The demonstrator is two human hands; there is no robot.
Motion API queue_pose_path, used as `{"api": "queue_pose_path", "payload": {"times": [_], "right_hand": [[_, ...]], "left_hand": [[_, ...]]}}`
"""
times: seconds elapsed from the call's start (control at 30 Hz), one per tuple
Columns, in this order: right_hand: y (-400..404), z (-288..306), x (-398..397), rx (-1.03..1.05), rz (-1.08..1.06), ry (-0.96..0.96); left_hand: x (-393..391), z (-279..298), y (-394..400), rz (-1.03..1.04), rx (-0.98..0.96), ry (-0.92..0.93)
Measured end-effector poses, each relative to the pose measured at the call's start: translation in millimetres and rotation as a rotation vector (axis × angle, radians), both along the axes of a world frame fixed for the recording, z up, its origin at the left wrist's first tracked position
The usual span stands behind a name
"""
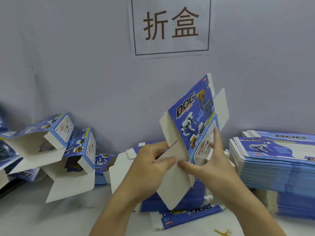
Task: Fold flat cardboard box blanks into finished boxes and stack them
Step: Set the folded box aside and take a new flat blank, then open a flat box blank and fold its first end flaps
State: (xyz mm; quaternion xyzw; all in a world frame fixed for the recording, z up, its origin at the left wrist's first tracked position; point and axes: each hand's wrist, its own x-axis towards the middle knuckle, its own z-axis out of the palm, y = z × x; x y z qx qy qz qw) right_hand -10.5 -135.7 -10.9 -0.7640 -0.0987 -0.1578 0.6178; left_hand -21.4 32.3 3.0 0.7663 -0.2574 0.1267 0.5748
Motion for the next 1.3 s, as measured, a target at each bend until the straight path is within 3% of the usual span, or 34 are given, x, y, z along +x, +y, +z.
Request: {"api": "queue_pose_path", "payload": {"times": [0.17, 0.27, 0.4, 0.53, 0.6, 0.67, 0.73, 0.8, 0.83, 0.87, 0.93, 0.97, 1.13, 1.23, 1.3], "right_hand": [[-8.1, -7.4, 9.1, 0.268, 0.027, 0.100], [-13.0, -6.9, 7.5, 0.332, 0.079, 0.157], [-7.4, -8.9, 7.4, 0.212, 0.096, 0.041], [-8.7, -13.0, 11.3, 0.271, 0.151, -0.032], [-12.1, -10.7, 8.7, 0.397, 0.167, -0.037], [-17.1, -11.1, 10.5, 0.507, 0.318, -0.027], [-18.2, -9.0, 6.8, 0.725, 0.515, 0.022], [-25.6, -3.4, 8.0, 1.066, 0.491, 0.112], [-26.8, 2.7, 0.6, 1.121, 0.515, 0.120], [-27.1, 0.9, -2.3, 1.014, 0.387, 0.070], [-29.5, 2.8, 4.2, 1.064, 0.399, 0.011], [-27.3, -2.5, 8.1, 0.838, 0.249, -0.094], [-16.1, -4.0, 4.9, 0.430, 0.149, -0.077], [-11.7, -9.3, 7.0, 0.309, 0.230, -0.098], [-9.7, -9.9, 5.5, 0.189, 0.259, -0.112]], "left_hand": [[8.5, -8.1, -0.8, 0.303, -0.008, -0.167], [11.7, -14.2, 3.9, 0.410, 0.137, -0.299], [11.5, -9.6, 10.8, 0.306, 0.260, -0.514], [15.3, -8.9, 20.2, 0.208, 0.233, -0.520], [17.8, -12.6, 23.3, 0.174, 0.208, -0.494], [20.6, -17.6, 22.3, 0.114, 0.179, -0.447], [21.5, -22.4, 17.6, 0.076, 0.205, -0.423], [20.2, -24.1, 13.3, 0.048, 0.242, -0.407], [19.3, -25.1, 12.4, 0.032, 0.247, -0.407], [18.2, -26.2, 11.5, 0.012, 0.234, -0.410], [13.3, -25.5, 6.1, -0.037, 0.170, -0.384], [11.2, -23.8, 2.8, -0.042, 0.114, -0.360], [4.5, -7.5, 1.5, 0.193, -0.264, -0.373], [13.7, 14.2, 20.9, 0.160, -0.409, -0.071], [8.5, 23.8, 38.1, 0.032, -0.437, 0.039]]}}
